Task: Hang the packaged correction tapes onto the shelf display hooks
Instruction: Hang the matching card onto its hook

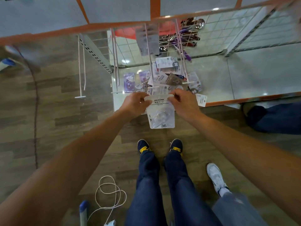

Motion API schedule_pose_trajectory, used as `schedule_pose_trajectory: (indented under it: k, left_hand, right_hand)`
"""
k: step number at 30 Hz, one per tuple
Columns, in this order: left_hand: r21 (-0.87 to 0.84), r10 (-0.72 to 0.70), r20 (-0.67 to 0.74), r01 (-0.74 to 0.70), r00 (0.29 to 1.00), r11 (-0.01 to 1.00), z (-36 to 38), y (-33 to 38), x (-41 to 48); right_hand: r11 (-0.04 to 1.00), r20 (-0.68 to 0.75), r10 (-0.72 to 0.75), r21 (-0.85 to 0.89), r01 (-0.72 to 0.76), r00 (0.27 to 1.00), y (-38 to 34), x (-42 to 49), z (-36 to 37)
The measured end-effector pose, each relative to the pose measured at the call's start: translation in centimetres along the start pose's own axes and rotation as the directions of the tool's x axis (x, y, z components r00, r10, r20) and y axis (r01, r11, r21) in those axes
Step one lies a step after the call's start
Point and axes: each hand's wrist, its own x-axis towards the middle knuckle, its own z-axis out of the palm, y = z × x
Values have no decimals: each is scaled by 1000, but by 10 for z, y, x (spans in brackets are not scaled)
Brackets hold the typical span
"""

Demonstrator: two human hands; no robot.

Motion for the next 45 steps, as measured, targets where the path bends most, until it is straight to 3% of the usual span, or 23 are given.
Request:
schedule_pose_trajectory:
  k: [16, 20, 33, 45]
  left_hand:
    - [164, 27, -2, -26, 1000, 986, 7, -26, 45]
    - [128, -11, -4, 11, 1000, 992, 8, -31, 59]
    - [348, 161, -178, -91, 971, 933, 1, -28, 93]
    - [413, 240, -259, -117, 935, 903, 3, -31, 99]
  right_hand:
    - [998, 51, -39, -50, 41, 998, 28, 48, 32]
    - [998, 13, -48, -41, 49, 999, 32, 61, 35]
    - [993, -196, -112, 2, 115, 974, 38, 91, 59]
    - [987, -219, -153, 9, 159, 964, 40, 99, 61]
